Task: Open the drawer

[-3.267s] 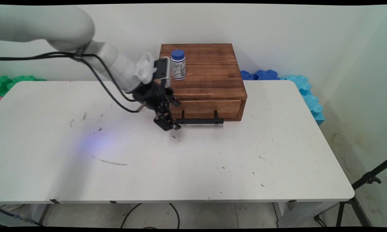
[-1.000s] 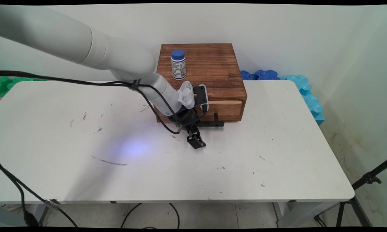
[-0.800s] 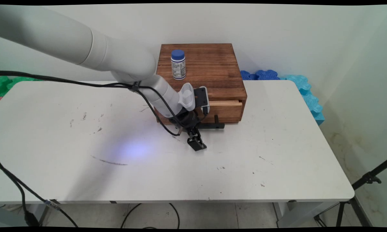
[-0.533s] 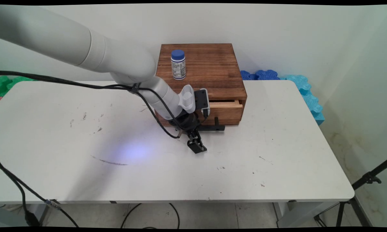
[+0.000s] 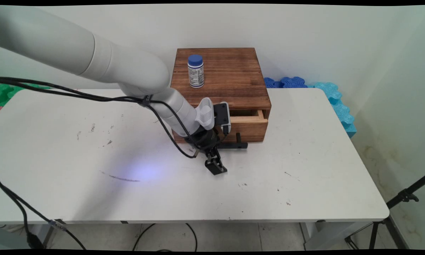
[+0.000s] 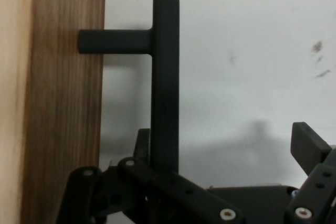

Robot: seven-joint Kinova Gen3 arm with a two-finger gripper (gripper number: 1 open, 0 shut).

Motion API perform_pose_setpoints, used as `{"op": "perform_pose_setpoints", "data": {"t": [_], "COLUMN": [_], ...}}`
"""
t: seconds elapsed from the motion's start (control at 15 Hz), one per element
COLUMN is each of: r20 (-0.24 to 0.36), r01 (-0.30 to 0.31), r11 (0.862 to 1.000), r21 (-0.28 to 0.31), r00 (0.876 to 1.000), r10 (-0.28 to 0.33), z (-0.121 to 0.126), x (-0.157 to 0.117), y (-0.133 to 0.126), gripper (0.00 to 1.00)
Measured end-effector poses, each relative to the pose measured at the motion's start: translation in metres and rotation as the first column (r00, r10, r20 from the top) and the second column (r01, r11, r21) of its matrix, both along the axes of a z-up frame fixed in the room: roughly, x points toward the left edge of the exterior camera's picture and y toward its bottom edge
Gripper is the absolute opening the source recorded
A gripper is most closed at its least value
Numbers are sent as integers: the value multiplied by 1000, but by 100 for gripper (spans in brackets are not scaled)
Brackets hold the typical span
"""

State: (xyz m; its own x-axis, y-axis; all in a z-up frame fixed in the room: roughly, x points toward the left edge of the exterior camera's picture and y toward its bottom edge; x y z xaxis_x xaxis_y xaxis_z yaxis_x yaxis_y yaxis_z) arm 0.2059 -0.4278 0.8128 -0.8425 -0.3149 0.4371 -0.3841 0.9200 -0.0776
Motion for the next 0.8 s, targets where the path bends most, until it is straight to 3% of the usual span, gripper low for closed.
{"op": "perform_pose_setpoints", "data": {"t": [0.8], "r20": [0], "r01": [40], "r11": [999], "r21": [13], "r00": [999], "r10": [-40], "z": [6], "x": [-10], "y": [38], "gripper": [100]}}
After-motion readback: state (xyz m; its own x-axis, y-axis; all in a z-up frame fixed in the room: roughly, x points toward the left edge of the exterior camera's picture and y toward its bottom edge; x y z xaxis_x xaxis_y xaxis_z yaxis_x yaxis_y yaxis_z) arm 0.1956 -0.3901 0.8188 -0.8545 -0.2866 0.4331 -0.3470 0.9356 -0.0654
